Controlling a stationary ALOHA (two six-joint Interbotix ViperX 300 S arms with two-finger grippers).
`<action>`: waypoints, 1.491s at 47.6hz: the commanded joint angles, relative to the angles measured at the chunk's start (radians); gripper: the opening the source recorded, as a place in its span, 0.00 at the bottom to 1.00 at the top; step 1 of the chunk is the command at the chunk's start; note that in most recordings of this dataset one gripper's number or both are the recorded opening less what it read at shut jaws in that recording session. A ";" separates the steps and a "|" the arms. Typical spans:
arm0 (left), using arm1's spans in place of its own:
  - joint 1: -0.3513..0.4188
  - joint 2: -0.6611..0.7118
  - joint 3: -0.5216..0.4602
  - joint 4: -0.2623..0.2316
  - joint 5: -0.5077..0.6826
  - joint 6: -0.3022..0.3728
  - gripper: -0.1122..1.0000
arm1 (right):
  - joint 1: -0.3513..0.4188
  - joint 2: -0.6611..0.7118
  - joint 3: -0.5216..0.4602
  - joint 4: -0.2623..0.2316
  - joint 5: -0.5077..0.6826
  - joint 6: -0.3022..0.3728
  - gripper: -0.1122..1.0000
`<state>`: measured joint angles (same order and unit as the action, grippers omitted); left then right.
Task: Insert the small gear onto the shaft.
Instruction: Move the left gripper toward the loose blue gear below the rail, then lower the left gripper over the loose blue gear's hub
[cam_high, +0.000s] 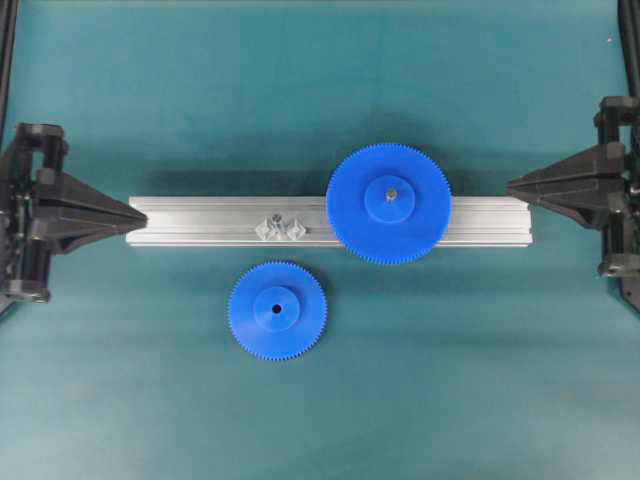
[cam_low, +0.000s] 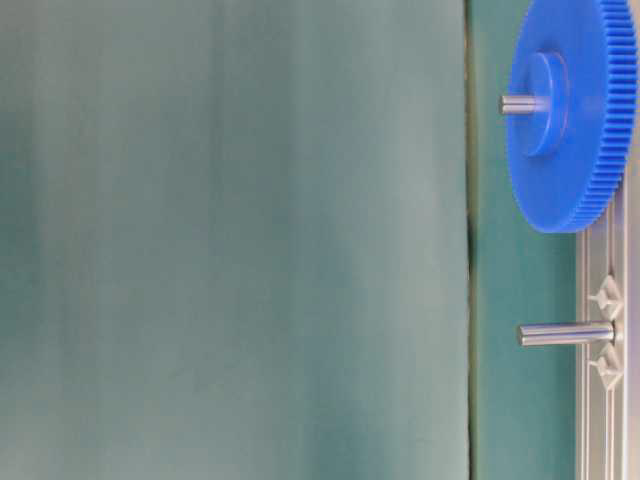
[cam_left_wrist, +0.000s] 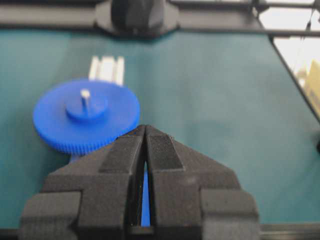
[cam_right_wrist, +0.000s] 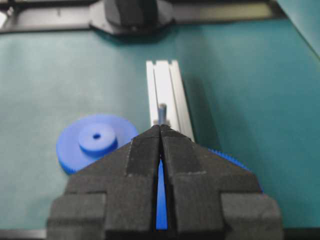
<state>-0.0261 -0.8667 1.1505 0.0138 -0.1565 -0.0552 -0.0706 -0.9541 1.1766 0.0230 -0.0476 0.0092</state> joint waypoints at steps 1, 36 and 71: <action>-0.003 0.032 -0.046 0.003 0.038 -0.008 0.10 | -0.003 0.015 -0.029 0.002 0.020 -0.003 0.15; -0.017 0.350 -0.244 0.003 0.299 -0.025 0.10 | -0.003 0.020 -0.046 0.000 0.253 -0.003 0.15; -0.038 0.626 -0.443 0.003 0.466 -0.044 0.10 | -0.020 0.020 -0.020 0.002 0.256 -0.003 0.15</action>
<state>-0.0476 -0.2516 0.7440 0.0138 0.2976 -0.0997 -0.0859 -0.9434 1.1658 0.0230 0.2148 0.0092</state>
